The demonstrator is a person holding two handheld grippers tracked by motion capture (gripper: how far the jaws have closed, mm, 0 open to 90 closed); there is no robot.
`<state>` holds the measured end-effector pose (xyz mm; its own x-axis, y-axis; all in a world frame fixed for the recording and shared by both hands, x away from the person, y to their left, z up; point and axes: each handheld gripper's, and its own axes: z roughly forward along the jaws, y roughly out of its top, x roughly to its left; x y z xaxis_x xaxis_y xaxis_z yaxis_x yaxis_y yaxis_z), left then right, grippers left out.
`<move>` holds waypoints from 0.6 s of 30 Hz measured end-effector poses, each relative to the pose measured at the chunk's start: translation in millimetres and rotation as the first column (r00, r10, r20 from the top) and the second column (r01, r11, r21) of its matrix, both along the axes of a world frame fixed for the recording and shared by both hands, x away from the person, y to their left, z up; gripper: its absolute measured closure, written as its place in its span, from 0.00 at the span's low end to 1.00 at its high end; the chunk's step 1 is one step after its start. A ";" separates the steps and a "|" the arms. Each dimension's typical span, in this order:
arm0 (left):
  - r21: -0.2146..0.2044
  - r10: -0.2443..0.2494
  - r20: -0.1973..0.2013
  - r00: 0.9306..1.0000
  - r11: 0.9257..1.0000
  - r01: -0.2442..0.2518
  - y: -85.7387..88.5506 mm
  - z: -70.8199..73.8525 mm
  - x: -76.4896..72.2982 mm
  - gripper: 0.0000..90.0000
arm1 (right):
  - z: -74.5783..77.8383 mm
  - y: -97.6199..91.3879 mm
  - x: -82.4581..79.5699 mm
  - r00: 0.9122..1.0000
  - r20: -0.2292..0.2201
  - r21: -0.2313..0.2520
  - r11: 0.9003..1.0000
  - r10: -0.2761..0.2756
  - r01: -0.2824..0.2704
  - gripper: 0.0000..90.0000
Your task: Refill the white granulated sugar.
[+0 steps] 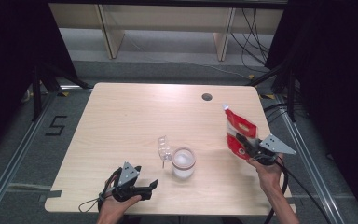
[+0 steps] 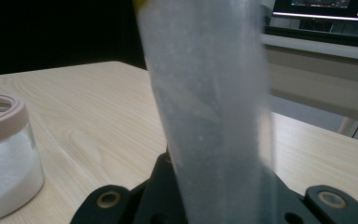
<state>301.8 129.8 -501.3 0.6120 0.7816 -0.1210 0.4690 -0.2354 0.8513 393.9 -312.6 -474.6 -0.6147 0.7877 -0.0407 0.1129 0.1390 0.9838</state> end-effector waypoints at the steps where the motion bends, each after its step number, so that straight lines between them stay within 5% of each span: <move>1: 0.000 0.000 0.000 1.000 1.000 0.000 0.0 0.0 0.0 0.20 | -1.3 -0.9 2.1 1.000 0.011 -0.007 1.000 0.005 -0.004 0.98; 18: -0.012 0.001 -0.005 1.000 1.000 -0.001 -0.7 -0.3 -0.4 0.20 | -16.8 3.1 8.8 0.999 -0.042 -0.049 0.999 -0.009 0.007 0.98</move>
